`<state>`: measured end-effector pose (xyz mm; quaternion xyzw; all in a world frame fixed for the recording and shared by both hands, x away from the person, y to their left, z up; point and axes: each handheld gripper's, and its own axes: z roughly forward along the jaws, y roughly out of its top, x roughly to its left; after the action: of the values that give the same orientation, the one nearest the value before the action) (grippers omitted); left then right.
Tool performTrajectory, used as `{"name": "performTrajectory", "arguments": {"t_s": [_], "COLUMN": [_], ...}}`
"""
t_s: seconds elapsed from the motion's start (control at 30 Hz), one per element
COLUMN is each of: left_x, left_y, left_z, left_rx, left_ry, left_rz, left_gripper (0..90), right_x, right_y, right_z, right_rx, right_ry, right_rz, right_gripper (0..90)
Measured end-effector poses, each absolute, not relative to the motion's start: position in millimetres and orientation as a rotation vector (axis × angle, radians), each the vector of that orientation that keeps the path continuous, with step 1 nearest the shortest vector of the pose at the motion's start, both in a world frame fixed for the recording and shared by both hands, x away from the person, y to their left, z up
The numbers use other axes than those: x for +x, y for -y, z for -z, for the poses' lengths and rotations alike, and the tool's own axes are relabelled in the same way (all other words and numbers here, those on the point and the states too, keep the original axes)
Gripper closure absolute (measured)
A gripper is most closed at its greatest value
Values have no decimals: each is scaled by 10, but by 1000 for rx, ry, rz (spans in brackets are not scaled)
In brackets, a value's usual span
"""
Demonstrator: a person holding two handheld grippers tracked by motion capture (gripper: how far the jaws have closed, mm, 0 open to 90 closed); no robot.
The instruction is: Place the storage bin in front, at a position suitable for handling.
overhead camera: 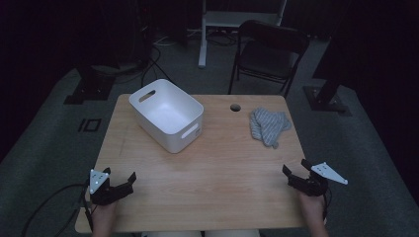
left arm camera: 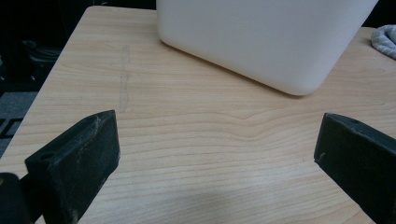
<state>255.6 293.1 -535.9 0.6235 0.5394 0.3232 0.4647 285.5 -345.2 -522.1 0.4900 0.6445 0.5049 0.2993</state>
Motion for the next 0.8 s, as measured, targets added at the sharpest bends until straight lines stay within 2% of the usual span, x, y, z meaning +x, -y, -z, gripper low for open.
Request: {"name": "performTrajectory", "arguments": {"t_s": [0.4,0.8], "left_x": [2516,2525], "left_y": [-2929,-2934], "left_z": [5343,5348], "left_rx": [1522,1533], "left_ry": [-1326,-1327], "left_rz": [-815,-816], "left_gripper": [4,4], "right_x": [2971,3116], "right_y": [3424,3185], "right_z": [5234,5131], "right_rx": [1327,1254], "right_ry": [-1754,-1871], "right_rz": [-1303,-1322], "right_gripper": [135,135]}}
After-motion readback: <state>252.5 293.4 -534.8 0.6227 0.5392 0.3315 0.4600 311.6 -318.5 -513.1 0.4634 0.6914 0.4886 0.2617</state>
